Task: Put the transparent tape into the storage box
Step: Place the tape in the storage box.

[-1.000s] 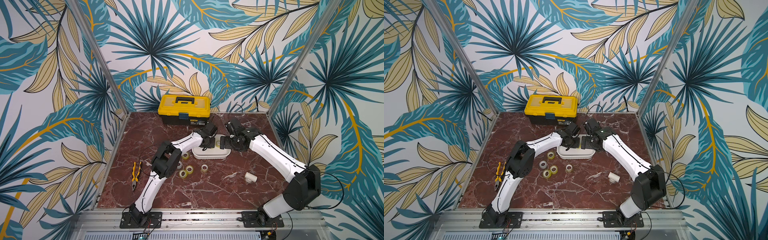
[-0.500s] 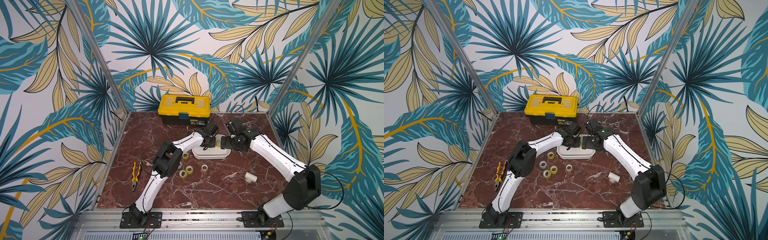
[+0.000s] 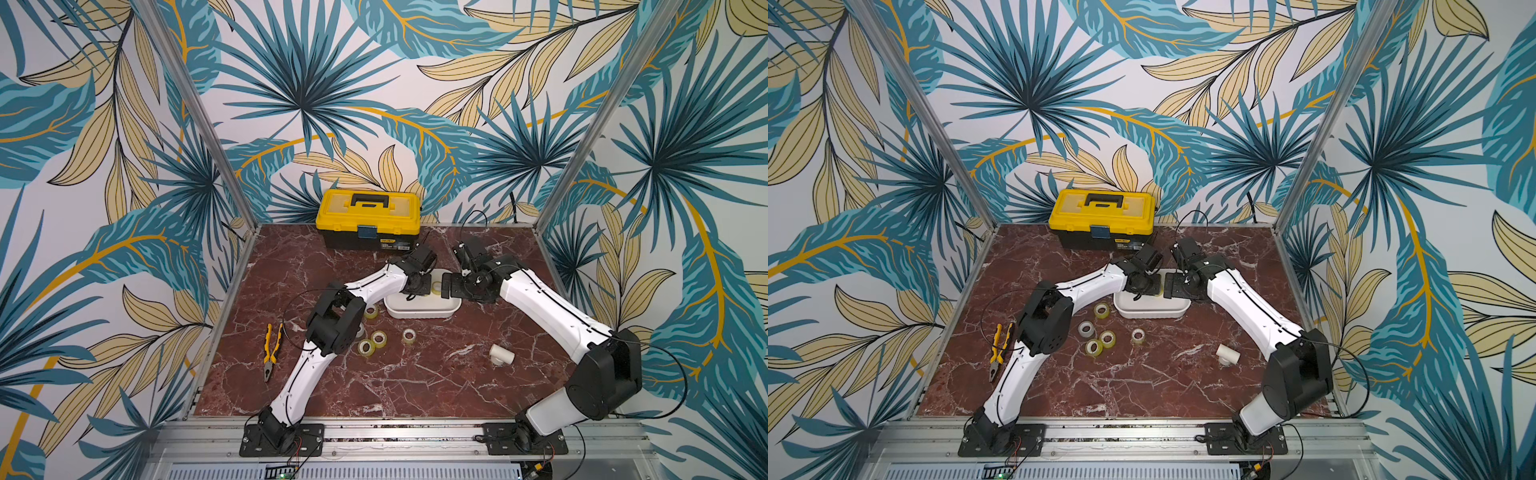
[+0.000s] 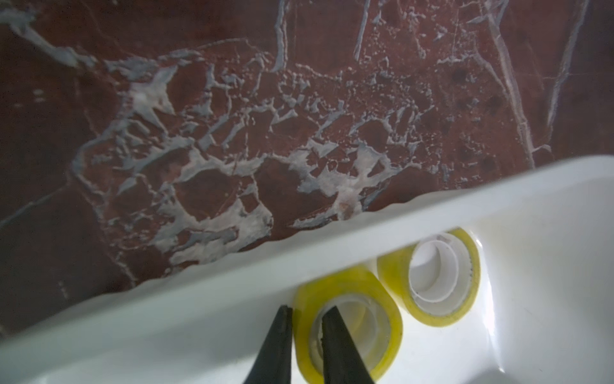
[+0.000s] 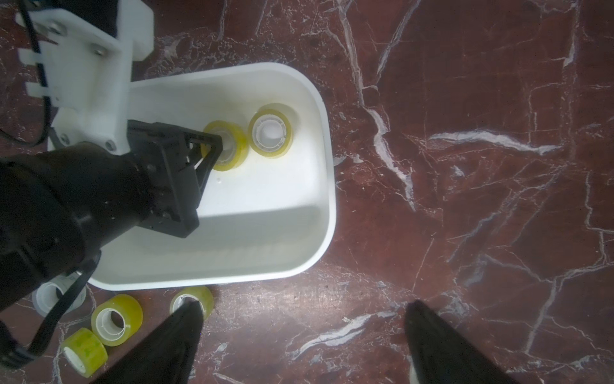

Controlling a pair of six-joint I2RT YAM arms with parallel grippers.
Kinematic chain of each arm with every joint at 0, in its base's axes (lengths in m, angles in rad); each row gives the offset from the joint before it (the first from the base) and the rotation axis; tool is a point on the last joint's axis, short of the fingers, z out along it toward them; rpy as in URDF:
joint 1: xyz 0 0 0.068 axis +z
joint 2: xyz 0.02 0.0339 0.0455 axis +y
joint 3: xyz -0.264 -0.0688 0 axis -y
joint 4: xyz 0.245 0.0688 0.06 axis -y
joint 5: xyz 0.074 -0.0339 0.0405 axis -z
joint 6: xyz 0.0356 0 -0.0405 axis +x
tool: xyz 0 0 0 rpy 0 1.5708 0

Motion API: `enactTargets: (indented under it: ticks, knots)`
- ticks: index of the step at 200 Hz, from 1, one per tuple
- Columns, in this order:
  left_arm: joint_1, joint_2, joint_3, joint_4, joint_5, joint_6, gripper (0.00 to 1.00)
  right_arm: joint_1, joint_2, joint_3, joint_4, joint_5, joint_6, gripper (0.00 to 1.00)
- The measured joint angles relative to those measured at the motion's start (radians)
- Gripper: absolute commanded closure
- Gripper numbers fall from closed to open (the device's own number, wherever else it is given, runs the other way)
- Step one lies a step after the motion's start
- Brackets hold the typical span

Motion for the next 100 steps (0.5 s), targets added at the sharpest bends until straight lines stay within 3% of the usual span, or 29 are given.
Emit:
enactTargets:
  ticks: [45, 78, 100]
  knots:
    - [0.0, 0.0, 0.0, 0.003, -0.004, -0.001, 0.73, -0.001, 0.0, -0.001, 0.001, -0.012, -0.004, 0.0]
    - [0.0, 0.0, 0.0, 0.016, -0.006, 0.0, 0.64, -0.004, 0.0, -0.001, 0.002, -0.023, -0.009, 0.0]
    - [0.0, -0.01, 0.0, 0.018, -0.013, 0.011, 0.53, -0.005, -0.001, -0.001, 0.009, -0.035, -0.015, 0.0]
